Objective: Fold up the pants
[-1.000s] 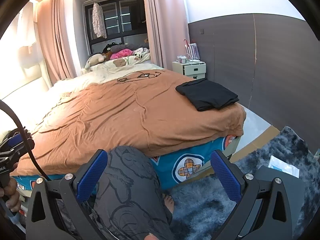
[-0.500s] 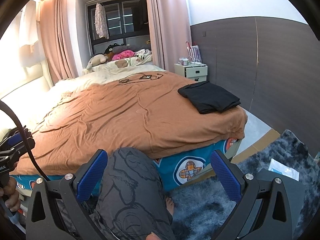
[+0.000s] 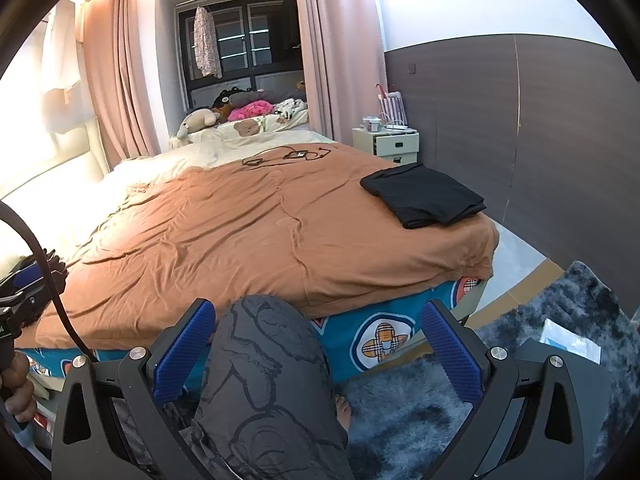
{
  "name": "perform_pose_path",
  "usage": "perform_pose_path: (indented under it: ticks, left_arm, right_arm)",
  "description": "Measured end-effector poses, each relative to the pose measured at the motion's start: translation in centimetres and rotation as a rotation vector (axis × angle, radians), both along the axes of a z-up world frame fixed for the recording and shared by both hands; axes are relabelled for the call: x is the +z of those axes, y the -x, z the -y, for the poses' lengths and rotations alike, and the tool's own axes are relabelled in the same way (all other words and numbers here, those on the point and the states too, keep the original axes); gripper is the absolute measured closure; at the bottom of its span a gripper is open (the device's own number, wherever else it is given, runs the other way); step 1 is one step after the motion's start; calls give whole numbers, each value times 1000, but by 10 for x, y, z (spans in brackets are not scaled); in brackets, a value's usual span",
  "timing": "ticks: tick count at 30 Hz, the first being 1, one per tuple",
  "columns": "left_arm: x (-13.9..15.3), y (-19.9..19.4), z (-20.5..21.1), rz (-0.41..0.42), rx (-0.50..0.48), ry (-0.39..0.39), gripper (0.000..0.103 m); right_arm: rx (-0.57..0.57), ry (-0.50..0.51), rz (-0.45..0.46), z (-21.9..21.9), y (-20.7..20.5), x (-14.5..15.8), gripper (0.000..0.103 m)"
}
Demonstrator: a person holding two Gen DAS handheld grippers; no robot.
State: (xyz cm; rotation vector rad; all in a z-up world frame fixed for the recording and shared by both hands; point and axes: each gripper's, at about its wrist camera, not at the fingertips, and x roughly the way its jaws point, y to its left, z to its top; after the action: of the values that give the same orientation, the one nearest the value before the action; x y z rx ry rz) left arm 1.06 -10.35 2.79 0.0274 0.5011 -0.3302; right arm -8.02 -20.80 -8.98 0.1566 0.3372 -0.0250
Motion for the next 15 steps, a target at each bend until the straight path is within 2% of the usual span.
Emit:
perform_pose_path:
  ticks: [15]
  left_arm:
    - [-2, 0, -2, -8, 11, 1, 0]
  right_arm:
    - [0, -10, -10, -3, -1, -2, 0]
